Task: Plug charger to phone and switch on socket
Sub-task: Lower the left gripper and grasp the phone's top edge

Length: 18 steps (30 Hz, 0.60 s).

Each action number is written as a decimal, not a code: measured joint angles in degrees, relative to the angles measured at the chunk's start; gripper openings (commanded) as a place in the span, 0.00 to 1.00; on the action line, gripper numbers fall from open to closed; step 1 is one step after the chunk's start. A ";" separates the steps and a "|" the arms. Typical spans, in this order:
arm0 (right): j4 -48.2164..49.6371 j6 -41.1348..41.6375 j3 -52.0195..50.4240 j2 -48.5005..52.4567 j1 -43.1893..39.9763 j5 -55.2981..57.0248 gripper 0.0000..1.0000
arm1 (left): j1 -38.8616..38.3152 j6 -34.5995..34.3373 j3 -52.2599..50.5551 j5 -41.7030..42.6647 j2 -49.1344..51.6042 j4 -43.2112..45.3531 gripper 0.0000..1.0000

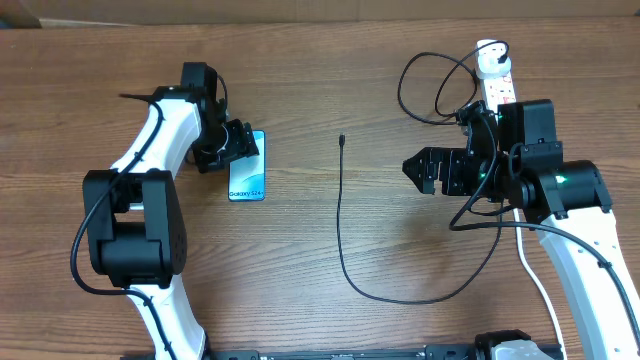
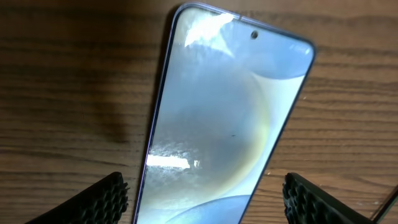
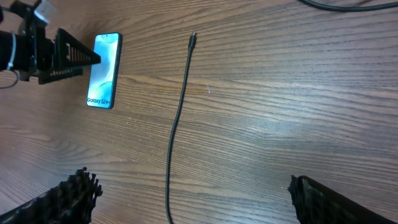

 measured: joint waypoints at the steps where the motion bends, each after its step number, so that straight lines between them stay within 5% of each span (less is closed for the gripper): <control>1: -0.07 0.00 0.00 0.00 0.00 0.00 1.00 | 0.00 0.07 -0.57 0.13 0.00 0.24 0.77; 18: -0.02 -0.02 0.00 0.00 0.00 0.00 1.00 | 0.00 4.72 -5.95 2.49 -0.74 6.91 0.77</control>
